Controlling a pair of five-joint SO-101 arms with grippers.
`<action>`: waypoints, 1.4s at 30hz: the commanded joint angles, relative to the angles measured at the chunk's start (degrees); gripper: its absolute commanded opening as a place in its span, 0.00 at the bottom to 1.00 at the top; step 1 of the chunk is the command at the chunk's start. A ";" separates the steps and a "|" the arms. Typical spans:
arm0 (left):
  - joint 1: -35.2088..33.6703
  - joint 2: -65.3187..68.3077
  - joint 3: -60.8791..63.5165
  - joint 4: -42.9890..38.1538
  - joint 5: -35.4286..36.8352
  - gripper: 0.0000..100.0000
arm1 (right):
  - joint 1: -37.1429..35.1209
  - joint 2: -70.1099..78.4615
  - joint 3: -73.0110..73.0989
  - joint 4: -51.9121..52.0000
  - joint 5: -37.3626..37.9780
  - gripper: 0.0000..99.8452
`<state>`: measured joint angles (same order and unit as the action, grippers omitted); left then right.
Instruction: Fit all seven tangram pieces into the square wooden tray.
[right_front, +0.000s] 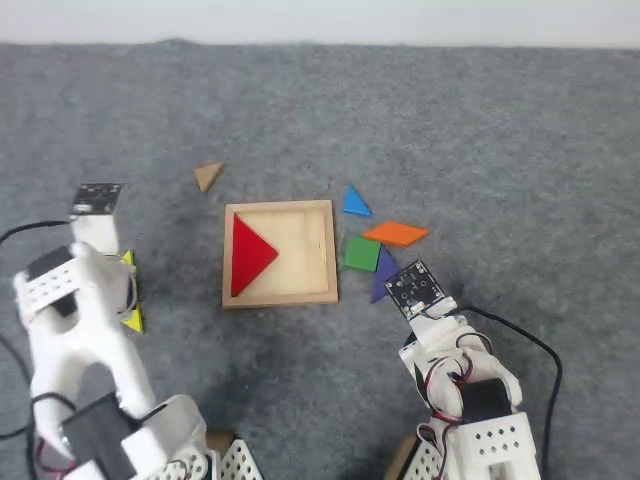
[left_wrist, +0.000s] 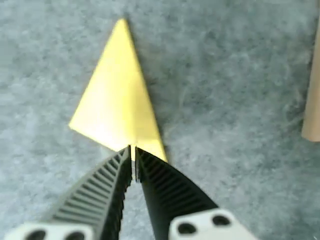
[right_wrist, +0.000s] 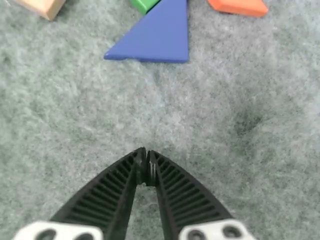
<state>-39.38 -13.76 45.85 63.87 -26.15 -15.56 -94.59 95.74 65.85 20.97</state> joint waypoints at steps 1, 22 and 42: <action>-3.96 -2.02 -7.87 5.71 -0.18 0.10 | 0.57 0.40 0.18 0.13 -0.26 0.01; -7.91 32.88 -35.56 10.64 7.21 0.32 | 0.57 0.40 0.18 0.13 -0.26 0.01; -6.51 40.62 -35.74 7.21 6.95 0.32 | 0.57 0.40 0.18 0.13 -0.26 0.01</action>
<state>-46.24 24.57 11.47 71.78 -19.74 -15.56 -94.59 95.74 65.85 20.97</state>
